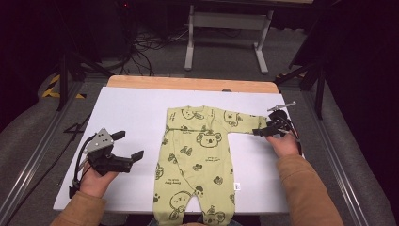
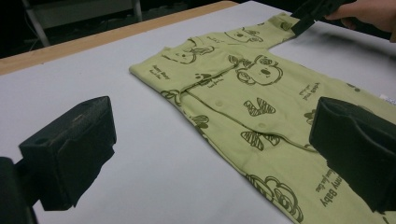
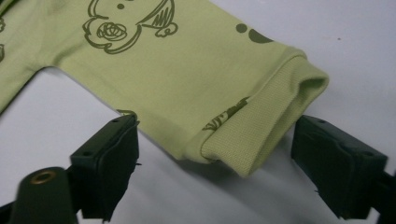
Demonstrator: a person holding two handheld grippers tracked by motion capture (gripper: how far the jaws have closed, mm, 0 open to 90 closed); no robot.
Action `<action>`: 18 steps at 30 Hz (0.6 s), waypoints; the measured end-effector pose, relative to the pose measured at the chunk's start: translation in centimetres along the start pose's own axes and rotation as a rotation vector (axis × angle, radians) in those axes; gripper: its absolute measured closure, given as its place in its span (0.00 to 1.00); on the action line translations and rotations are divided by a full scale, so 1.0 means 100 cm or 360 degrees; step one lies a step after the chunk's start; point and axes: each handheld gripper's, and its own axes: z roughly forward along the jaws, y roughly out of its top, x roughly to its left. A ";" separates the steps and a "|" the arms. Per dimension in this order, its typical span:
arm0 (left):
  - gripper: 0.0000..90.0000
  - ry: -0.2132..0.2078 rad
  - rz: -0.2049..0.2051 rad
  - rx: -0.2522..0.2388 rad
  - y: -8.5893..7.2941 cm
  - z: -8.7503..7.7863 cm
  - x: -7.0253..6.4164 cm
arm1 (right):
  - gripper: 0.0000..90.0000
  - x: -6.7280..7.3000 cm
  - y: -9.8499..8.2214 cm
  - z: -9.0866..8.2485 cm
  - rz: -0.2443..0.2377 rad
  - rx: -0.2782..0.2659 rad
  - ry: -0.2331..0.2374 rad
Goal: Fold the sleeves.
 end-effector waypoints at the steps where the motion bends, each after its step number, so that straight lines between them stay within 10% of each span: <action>1: 0.02 0.0000 -0.0002 0.0000 0.000 0.000 0.000 | 0.23 0.000 0.000 0.000 0.0011 0.0005 0.0014; 18: 0.02 -0.0006 0.0001 0.0007 0.000 0.001 -0.002 | 0.84 0.002 0.005 -0.012 0.0069 -0.0050 -0.0020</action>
